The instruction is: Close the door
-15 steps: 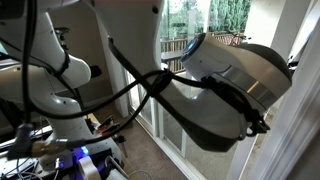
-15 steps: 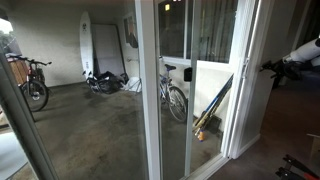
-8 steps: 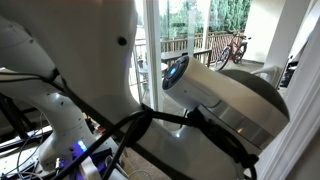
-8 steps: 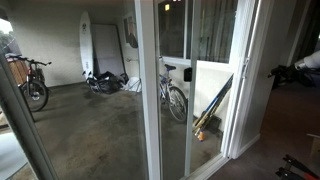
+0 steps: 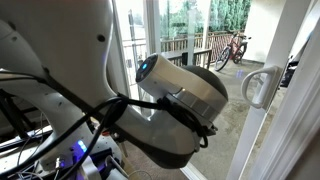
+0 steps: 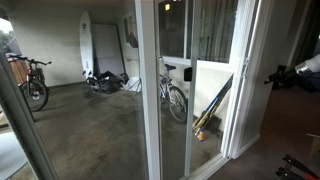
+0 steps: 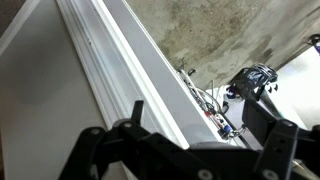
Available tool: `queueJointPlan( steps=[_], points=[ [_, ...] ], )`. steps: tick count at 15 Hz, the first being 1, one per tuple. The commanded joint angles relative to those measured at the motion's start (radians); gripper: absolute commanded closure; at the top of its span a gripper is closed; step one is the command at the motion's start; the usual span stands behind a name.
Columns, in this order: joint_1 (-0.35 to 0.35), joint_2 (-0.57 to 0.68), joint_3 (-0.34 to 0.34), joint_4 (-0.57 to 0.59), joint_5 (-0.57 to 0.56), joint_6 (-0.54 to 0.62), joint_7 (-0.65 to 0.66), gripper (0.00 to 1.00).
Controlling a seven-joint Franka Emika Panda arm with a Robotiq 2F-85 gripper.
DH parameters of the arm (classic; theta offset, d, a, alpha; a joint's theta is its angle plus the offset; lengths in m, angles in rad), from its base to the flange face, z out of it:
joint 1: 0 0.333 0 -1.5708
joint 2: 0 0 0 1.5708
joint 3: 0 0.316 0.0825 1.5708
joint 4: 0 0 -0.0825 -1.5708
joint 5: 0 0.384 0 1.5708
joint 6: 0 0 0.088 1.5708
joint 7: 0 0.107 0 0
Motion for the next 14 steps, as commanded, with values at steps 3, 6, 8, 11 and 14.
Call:
queueJointPlan(
  steps=[3,6,8,11,14],
  points=[
    [-0.084,-0.142,0.142,-0.104,0.000,0.000,0.004,0.00],
    [-0.131,-0.175,0.238,-0.128,0.000,0.000,0.003,0.00],
    [-0.178,-0.186,0.310,-0.145,0.000,-0.001,-0.005,0.00],
    [-0.147,-0.152,0.296,-0.120,0.002,-0.001,0.000,0.00],
    [-0.139,-0.150,0.283,-0.119,0.002,-0.002,0.000,0.00]
  ],
)
